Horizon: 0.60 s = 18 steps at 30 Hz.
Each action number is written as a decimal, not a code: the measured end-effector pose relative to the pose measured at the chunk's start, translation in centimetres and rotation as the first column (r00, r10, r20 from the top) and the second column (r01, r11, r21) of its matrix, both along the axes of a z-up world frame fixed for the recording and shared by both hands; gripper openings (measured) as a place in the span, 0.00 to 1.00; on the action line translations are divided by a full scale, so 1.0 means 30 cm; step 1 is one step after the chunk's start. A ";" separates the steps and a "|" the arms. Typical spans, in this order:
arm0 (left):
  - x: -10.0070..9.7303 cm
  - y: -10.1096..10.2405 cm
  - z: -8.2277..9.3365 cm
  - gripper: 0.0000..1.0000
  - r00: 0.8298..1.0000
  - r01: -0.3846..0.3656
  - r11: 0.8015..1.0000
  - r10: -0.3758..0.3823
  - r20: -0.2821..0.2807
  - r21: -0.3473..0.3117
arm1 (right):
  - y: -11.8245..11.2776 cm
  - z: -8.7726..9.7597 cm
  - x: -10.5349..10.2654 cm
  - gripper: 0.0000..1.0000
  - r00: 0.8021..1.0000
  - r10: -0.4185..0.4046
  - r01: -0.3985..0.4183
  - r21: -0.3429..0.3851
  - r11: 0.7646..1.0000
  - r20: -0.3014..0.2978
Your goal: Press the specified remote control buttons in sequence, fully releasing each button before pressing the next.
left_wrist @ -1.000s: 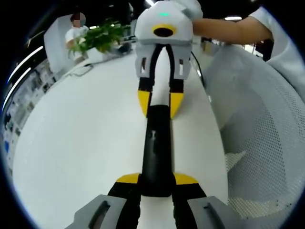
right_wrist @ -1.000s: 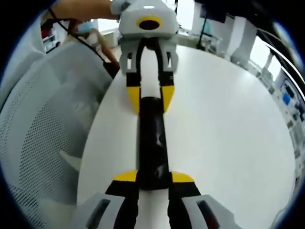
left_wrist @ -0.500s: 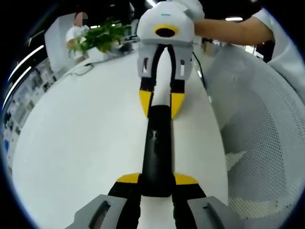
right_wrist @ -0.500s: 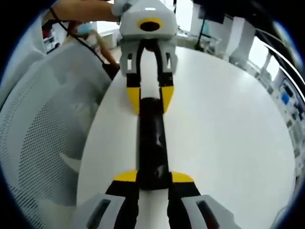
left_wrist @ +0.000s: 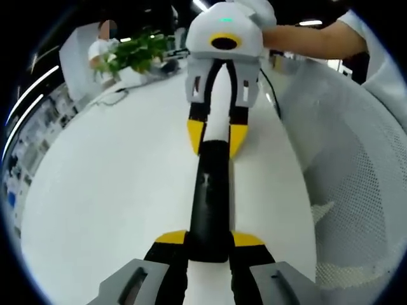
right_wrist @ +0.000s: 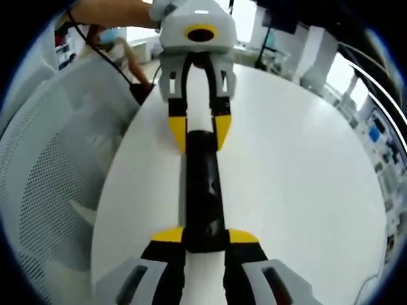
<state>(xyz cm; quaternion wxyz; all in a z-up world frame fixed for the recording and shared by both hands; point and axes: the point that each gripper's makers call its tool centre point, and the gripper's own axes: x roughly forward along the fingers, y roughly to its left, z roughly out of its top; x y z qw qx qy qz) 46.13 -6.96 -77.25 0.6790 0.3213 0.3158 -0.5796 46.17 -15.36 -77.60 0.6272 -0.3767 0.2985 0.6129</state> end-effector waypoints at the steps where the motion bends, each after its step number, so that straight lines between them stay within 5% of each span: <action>1: 0.018 0.002 0.005 0.23 1.000 0.004 1.000 -0.004 0.009 0.011 | 0.004 0.005 0.016 0.19 1.000 -0.003 0.003 0.001 1.000 0.013; 18: 0.359 0.014 0.046 0.23 0.993 -0.023 0.999 0.019 0.115 0.036 | 0.020 0.055 0.361 0.19 0.991 -0.023 0.023 -0.003 1.000 0.133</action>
